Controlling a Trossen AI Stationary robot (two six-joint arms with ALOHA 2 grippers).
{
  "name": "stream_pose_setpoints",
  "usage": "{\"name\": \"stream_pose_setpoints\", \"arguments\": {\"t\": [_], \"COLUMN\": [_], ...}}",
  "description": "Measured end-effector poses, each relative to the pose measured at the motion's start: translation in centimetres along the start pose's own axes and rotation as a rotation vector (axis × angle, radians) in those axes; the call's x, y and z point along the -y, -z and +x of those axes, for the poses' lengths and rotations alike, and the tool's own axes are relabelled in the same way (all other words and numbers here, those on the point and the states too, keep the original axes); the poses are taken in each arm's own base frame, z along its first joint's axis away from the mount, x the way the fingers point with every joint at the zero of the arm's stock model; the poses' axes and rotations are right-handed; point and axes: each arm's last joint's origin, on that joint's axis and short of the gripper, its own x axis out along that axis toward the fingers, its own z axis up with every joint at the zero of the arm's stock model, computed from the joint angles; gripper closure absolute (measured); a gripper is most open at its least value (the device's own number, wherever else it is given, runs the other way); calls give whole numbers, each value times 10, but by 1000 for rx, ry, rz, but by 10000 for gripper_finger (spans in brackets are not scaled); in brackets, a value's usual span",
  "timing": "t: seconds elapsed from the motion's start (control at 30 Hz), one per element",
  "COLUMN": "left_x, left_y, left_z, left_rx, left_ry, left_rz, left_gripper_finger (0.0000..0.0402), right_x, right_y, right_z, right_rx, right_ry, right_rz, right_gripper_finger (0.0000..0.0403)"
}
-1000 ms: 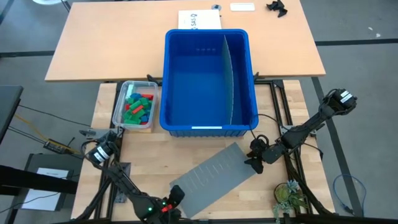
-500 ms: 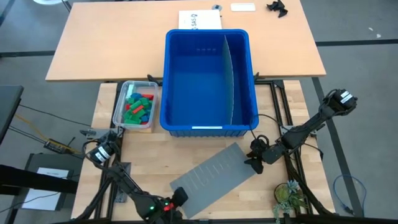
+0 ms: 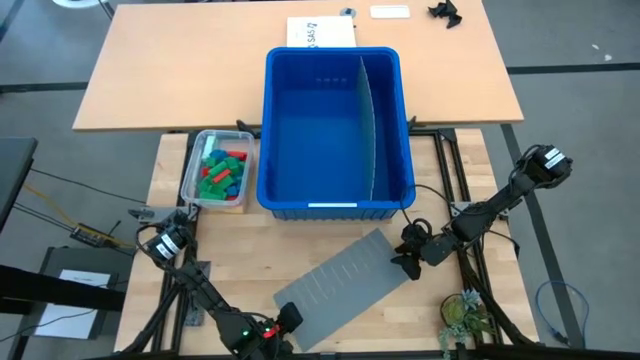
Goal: Sort blocks
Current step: Assemble the blue bin using bin divider
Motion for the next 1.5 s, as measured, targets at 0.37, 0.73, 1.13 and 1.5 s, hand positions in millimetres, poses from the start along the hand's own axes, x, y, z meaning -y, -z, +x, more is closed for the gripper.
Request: {"name": "stream_pose_setpoints", "arguments": {"t": [0.37, 0.73, 1.13, 1.5], "left_x": [-3, -23, -54, -84], "left_y": [-11, -26, -43, -52], "left_z": [-7, -18, -44, -79], "left_rx": [5, 6, 125, 140], "left_ry": [-82, -384, -420, -176], "left_rz": [-4, -109, -678, -1461], "left_gripper_finger": [184, 184, 184, 184], "right_x": [0, -5, -5, -7], "right_y": [0, 1, 1, -1], "right_z": [0, 0, 1, 0], "right_rx": [1, -18, -21, -14], "right_ry": [-2, -56, -55, -99], "right_rz": [1, -3, -16, -68], "right_gripper_finger": [209, 209, 209, 208]}}
